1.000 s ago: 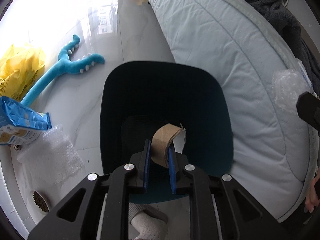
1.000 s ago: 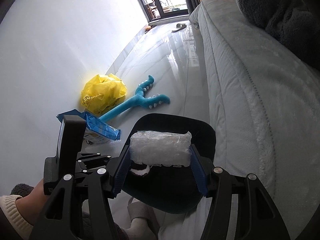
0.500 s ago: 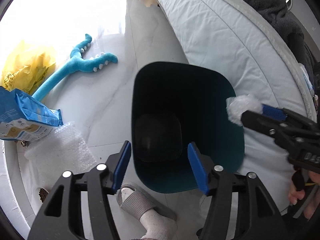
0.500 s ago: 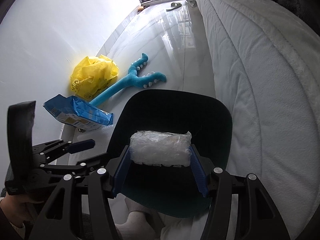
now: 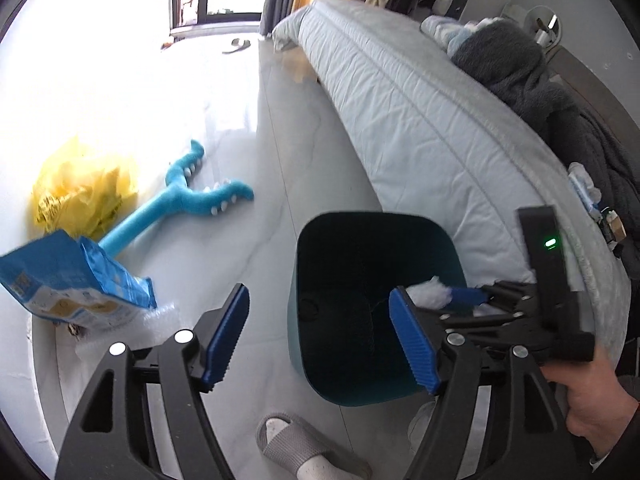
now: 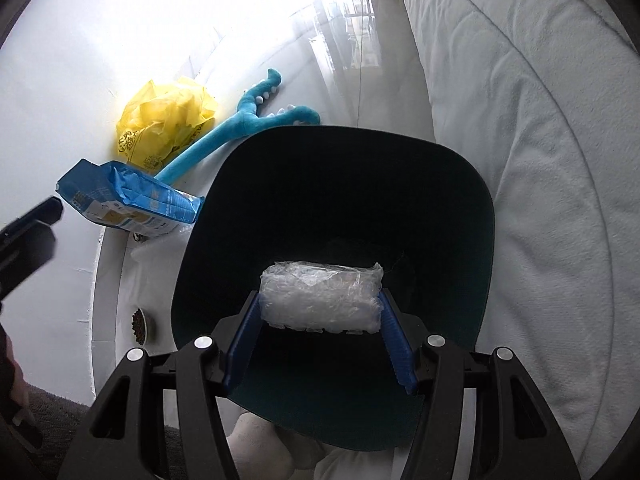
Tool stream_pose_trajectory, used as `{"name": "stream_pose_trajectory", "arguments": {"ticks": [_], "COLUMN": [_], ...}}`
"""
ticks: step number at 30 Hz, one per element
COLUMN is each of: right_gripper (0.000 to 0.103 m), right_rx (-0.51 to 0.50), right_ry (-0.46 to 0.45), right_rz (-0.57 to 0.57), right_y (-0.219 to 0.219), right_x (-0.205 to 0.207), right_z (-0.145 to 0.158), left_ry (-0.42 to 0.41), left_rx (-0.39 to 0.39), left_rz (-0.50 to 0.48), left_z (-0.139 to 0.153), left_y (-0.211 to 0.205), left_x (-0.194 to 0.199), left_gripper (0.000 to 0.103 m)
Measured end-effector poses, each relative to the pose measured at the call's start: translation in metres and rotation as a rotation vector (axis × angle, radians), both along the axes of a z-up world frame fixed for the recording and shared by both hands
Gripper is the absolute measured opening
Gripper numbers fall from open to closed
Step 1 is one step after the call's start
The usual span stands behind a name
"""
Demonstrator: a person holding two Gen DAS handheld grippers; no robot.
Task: Collect trash
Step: 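Open the left tool over the bin while the right tool releases the bubble wrap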
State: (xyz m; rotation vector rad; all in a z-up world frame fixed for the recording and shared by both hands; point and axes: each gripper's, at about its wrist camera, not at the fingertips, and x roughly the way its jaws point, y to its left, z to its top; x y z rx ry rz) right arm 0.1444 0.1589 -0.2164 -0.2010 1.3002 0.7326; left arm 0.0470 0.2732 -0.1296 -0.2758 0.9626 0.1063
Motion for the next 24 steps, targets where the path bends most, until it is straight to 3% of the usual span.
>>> {"name": "stream_pose_trajectory", "arguments": {"ticks": [7, 14, 24], "right_gripper": [0.059, 0.060, 0.082], "right_rx": [-0.058, -0.114, -0.109], "right_ry": [0.027, 0.020, -0.038], "right_rz": [0.016, 0.030, 0.062], "right_y": [0.009, 0.016, 0.017], "right_x": [-0.005, -0.011, -0.018], "right_z": [-0.023, -0.036, -0.014], "left_ry": [-0.120, -0.218, -0.330], "left_rx": [0.056, 0.057, 0.071], "left_rz": [-0.020, -0.005, -0.004], "left_z": [0.037, 0.071, 0.112], "left_y": [-0.009, -0.011, -0.025], "left_x": [-0.009, -0.019, -0.028], "left_gripper": [0.075, 0.075, 0.077]}}
